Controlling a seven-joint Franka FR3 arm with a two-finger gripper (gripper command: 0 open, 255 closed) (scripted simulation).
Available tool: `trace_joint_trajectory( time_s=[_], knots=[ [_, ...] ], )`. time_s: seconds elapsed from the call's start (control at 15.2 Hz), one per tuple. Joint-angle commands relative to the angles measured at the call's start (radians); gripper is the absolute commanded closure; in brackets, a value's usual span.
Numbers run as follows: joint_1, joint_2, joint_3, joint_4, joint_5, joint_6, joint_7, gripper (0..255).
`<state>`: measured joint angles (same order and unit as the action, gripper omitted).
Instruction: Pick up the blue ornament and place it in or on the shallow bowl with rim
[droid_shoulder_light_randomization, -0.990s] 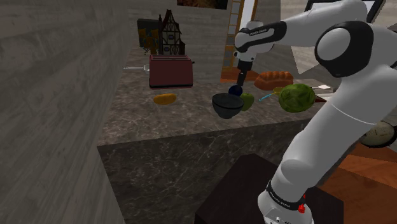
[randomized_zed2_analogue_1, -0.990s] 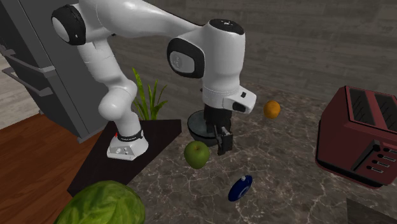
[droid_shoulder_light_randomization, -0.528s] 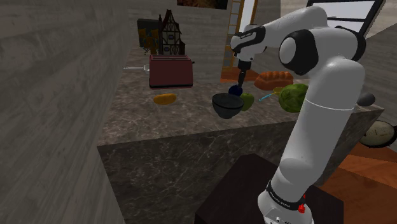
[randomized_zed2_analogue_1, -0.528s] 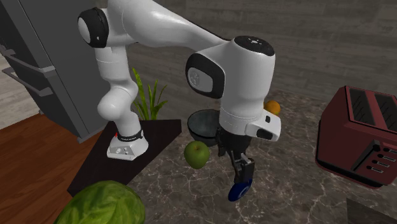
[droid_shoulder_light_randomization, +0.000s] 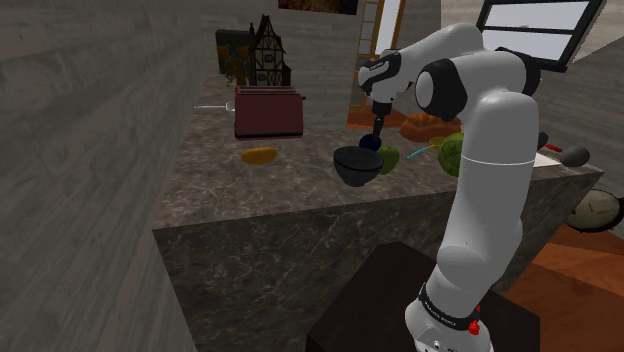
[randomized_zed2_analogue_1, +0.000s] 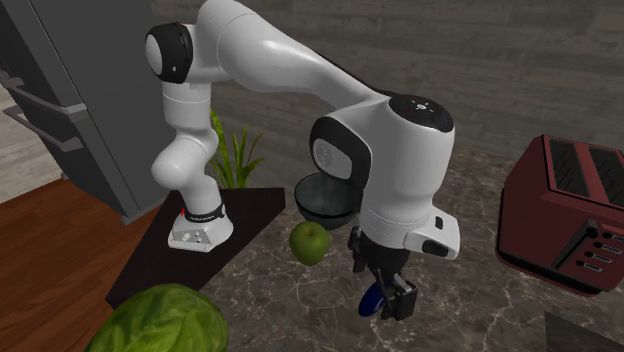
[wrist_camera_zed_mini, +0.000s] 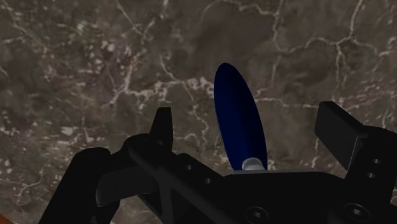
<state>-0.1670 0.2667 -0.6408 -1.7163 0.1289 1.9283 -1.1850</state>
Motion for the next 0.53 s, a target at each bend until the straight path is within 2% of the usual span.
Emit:
trace_joint_trajectory(
  time_s=[0.0,0.46],
  knots=[
    [-0.003,0.011,0.002,-0.016,0.008,0.025,-0.006,0],
    [-0.003,0.013,0.003,-0.021,0.009,0.032,-0.007,0]
  ],
)
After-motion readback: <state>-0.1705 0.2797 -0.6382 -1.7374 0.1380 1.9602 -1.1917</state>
